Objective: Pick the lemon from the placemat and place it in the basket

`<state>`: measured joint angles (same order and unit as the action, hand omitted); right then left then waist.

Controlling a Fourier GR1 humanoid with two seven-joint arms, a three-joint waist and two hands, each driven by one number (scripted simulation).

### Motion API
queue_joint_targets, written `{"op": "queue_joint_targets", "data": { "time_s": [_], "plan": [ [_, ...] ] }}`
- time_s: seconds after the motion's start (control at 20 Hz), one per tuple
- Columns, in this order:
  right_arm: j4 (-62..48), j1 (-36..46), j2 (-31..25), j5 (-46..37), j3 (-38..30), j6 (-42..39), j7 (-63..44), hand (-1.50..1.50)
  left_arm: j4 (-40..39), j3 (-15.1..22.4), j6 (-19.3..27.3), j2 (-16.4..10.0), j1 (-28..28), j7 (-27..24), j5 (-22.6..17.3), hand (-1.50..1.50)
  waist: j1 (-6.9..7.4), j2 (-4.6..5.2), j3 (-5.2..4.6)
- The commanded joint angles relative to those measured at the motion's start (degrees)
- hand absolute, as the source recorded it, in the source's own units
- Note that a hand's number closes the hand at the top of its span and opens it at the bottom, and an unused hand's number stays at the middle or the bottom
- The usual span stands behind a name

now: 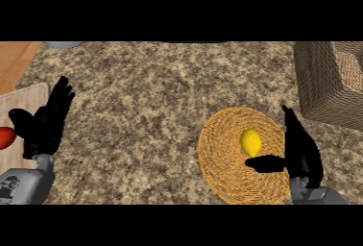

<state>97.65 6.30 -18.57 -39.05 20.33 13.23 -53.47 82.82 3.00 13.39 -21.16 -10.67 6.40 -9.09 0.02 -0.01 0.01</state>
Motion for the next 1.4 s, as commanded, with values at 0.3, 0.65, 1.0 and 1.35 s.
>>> {"op": "queue_joint_targets", "data": {
  "time_s": [0.3, 0.65, 1.0, 1.35],
  "plan": [
    [-2.89, -5.14, 7.07, -6.09, -1.05, 2.76, 7.19, -1.50, 2.04, -3.18, -3.14, 2.73, 0.56, 2.18, 3.33, 0.00, -0.03, -0.01, 0.00],
    [-4.58, -3.97, 11.47, -11.36, -1.05, 1.27, 4.65, -1.50, 1.28, -6.25, -6.36, 3.33, 1.40, 0.85, 3.91, 0.00, 0.00, -0.01, -0.01],
    [-13.99, 0.87, 13.37, -11.49, -5.66, 0.91, 7.80, -1.50, 4.85, -4.95, -3.77, 6.76, 1.15, 3.94, 7.54, 0.00, 0.15, 0.01, 0.00],
    [-16.17, 1.36, 12.55, -10.29, -10.41, -1.60, 12.21, -1.50, 3.19, -7.82, -7.40, 7.09, 0.94, 2.58, 7.64, 0.00, 0.02, 0.01, -0.01]
  ]
}}
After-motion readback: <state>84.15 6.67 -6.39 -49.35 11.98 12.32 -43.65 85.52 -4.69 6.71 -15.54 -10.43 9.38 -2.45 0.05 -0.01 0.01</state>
